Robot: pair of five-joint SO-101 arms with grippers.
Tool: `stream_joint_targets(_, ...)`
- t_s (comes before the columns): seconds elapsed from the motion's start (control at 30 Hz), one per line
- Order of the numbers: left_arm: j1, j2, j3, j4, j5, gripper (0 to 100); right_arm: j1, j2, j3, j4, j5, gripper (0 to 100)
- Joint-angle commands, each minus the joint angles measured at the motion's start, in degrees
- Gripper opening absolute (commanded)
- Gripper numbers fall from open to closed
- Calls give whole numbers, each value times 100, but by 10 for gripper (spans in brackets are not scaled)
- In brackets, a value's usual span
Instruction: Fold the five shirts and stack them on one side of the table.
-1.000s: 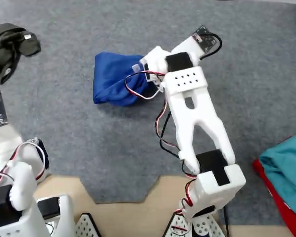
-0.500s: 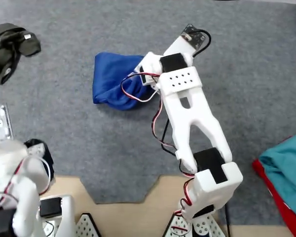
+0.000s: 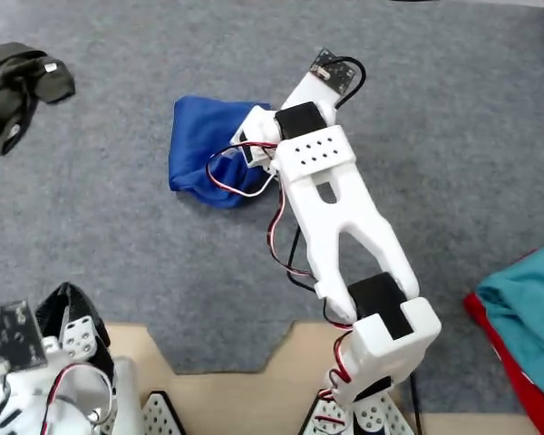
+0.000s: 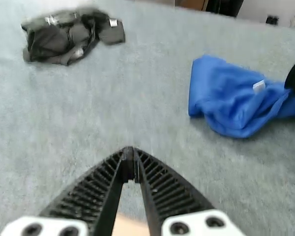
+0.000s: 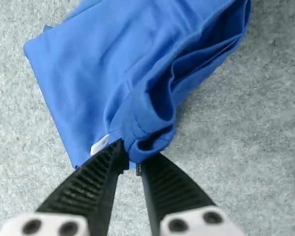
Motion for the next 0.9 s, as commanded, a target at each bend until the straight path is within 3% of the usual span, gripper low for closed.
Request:
stream_joint_targets(0.0,9,75,9,-132,-44,19,-75,-31,-22,26,53,6)
stream_joint_targets(0.13,9,75,-35,-167,-9,19,-84,-31,66,26,88,7)
stream_joint_targets(0.3,-9,75,-35,-1002,0,19,-66,-48,233,-18,905,7)
stream_joint_targets(0.5,-976,75,26,-1837,9,19,-171,-75,-40,105,1723,7)
stream_joint_targets(0.87,-1134,119,35,-2013,9,19,-382,-48,-4,1240,2831,7)
